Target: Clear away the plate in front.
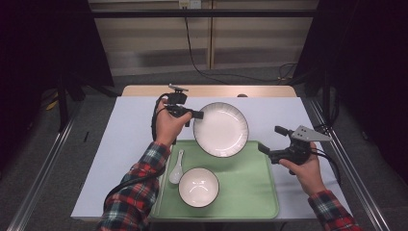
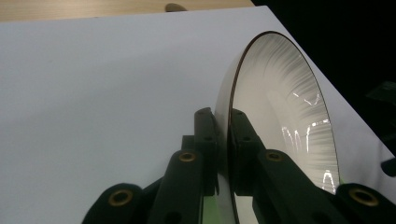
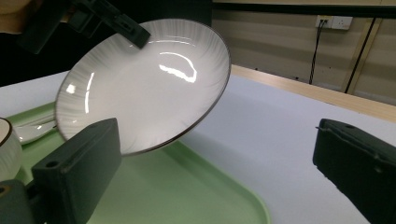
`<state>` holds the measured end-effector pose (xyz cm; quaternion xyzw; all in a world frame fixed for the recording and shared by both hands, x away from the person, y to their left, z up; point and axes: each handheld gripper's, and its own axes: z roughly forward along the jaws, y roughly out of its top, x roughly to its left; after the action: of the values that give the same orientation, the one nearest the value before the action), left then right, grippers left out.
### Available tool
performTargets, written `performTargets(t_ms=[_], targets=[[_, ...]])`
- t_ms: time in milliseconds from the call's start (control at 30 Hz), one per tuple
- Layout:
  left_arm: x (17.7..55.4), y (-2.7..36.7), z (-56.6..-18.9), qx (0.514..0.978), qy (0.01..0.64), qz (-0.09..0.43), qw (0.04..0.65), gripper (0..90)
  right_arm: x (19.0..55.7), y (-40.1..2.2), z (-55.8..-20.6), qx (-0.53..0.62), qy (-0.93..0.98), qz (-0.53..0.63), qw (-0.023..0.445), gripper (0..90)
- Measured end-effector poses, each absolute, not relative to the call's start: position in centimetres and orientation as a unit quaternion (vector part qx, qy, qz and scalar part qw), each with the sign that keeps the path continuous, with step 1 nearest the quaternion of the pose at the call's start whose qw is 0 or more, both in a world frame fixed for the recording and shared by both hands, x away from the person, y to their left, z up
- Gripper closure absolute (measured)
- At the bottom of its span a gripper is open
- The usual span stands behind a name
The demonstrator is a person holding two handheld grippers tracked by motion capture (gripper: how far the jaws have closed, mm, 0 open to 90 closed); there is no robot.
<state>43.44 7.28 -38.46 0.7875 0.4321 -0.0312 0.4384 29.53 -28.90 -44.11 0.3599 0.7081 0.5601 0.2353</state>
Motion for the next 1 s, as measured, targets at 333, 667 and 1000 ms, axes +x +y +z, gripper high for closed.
performTargets(t_ms=[333, 667, 1000], targets=[[41.6, 6.0, -38.4, 0.797, 0.399, -0.046, 0.451, 84.2, 31.0, -28.4, -44.9, 0.387, 0.706, 0.558, 0.201, 6.8], [41.1, 5.2, -38.5, 0.799, 0.382, -0.065, 0.460, 84.1, 32.3, -27.6, -46.0, 0.410, 0.706, 0.559, 0.144, 26.1], [40.7, 3.8, -38.4, 0.810, 0.355, -0.056, 0.463, 83.5, 32.4, -27.1, -46.0, 0.394, 0.699, 0.590, 0.089, 56.0]])
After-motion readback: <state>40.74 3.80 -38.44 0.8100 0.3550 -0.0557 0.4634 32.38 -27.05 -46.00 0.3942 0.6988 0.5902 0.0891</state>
